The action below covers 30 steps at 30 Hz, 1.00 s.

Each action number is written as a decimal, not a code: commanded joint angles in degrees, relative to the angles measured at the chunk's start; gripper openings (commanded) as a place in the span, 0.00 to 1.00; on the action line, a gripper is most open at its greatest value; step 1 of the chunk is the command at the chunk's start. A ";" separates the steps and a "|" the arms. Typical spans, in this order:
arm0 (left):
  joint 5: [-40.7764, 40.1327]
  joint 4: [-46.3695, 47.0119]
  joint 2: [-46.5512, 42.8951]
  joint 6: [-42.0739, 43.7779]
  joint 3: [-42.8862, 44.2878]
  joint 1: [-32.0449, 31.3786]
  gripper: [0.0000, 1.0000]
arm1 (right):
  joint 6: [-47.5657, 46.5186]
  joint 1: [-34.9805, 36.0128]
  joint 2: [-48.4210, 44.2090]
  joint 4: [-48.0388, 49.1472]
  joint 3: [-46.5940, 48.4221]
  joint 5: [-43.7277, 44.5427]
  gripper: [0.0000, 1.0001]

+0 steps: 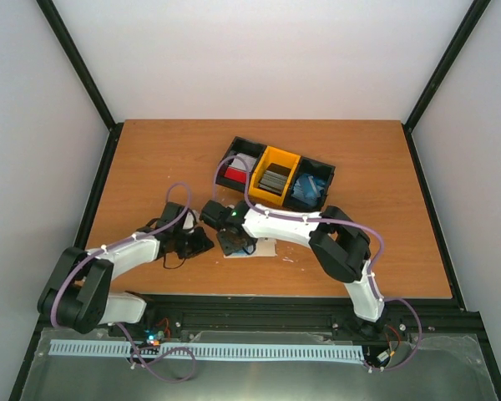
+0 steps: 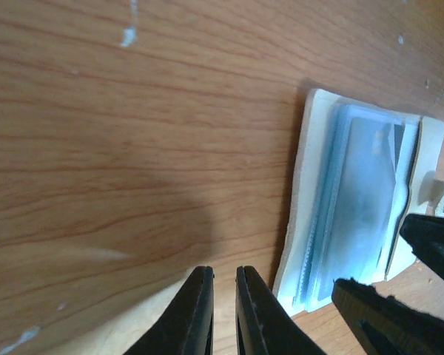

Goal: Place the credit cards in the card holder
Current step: Insert the credit card into the card holder.

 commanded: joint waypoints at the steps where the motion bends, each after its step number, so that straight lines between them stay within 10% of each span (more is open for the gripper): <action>1: -1.12 1.06 -2.93 -2.70 -0.67 0.98 0.11 | -0.68 1.57 1.44 -3.93 2.30 3.60 0.55; 30: -6.46 -1.17 -6.65 -5.78 -2.13 2.15 0.13 | -1.67 2.35 3.83 -8.88 6.10 10.26 0.57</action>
